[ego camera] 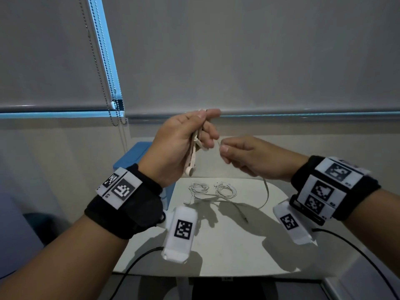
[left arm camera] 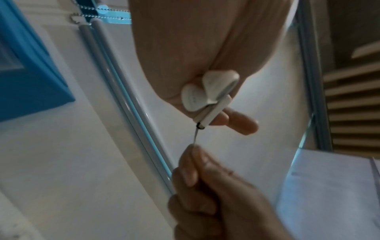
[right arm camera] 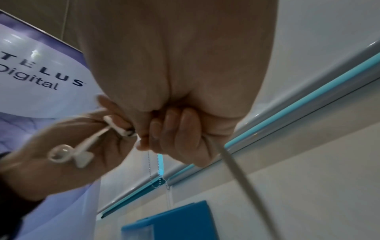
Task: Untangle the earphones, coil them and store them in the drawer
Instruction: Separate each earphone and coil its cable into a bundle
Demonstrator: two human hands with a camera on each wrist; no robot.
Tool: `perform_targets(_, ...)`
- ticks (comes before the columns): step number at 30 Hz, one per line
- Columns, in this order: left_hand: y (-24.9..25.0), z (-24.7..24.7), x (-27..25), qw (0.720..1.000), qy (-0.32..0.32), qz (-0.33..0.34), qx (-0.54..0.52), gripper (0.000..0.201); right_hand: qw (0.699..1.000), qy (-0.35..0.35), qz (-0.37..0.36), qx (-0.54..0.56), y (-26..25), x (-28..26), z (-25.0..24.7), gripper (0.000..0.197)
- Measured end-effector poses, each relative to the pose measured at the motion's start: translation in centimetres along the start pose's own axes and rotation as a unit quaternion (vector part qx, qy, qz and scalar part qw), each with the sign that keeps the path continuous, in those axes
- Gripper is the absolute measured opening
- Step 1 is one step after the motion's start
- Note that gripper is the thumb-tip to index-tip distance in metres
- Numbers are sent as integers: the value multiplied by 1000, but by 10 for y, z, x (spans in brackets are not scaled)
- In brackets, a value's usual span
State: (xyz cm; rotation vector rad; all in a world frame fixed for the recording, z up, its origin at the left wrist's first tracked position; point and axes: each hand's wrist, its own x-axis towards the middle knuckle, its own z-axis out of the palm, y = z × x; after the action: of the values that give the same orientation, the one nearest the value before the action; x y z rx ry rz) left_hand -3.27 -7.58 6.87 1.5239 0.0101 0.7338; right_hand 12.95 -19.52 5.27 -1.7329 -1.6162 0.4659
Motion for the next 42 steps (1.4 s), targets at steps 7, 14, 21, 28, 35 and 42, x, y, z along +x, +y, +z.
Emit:
perform_targets(7,-11,9,-5,985,60,48,156,30,996,-70,-40,-29,-35,-9,-7,31)
perform_targets(14,-7,7,-4,958,-15,58,280,32,997,18,-76,0,-55,-13,-41,30)
perform_targets(21,-1,5,0,987,-63,22,149,38,985,143,-83,-41,-29,8,-35,35)
perform_targets(28,9,5,4,998,-16,33,43,38,998,53,-18,29,-6,9,0,37)
perform_targets(35,3,4,7,993,86,41,69,26,998,-49,-27,-3,-39,-6,4,35)
perform_targets(42,1,7,2,947,5,74,312,33,995,10,-79,-66,-65,-7,-28,33)
